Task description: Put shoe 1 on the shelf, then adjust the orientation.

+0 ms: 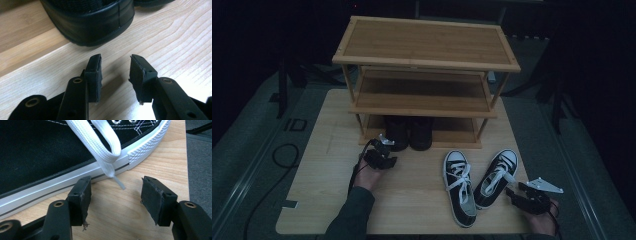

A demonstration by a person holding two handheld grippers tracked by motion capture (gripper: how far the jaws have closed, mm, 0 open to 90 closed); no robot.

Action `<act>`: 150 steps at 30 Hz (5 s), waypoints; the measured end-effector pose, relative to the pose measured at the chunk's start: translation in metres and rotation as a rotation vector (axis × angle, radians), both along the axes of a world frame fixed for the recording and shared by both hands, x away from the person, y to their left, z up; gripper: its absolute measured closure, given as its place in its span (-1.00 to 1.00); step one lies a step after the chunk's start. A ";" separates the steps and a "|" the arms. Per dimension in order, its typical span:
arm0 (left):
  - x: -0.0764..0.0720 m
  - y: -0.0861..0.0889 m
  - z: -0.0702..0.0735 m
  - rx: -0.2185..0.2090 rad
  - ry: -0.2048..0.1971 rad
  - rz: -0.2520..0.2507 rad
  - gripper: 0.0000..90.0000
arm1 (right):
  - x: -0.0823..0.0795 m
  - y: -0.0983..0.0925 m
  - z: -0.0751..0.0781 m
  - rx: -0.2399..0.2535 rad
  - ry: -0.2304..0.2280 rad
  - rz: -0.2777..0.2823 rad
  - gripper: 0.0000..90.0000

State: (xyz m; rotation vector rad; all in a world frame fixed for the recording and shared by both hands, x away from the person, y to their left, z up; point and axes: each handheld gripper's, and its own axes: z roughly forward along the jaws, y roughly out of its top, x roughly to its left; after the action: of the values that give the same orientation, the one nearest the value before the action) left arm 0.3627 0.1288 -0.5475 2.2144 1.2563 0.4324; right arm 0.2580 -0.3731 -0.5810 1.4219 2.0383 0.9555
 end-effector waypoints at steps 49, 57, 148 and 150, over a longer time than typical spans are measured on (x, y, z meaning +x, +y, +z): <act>-0.035 0.045 -0.002 -0.080 -0.035 0.076 0.29 | 0.002 0.012 0.018 -0.058 0.122 0.076 -0.03; -0.037 0.045 -0.001 -0.073 -0.036 0.069 0.29 | 0.002 0.014 0.039 -0.059 0.093 0.098 -0.13; -0.036 0.043 -0.012 -0.033 -0.007 0.066 0.28 | 0.024 0.086 0.067 -0.168 0.164 0.275 0.50; -0.036 0.044 -0.012 -0.035 -0.007 0.067 0.28 | 0.022 0.084 0.070 -0.167 0.164 0.294 0.45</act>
State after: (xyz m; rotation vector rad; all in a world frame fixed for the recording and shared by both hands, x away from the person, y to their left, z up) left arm 0.3264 0.1725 -0.5597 2.1452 1.3275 0.4406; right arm 0.2804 -0.2890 -0.5112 1.1681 2.4357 0.7783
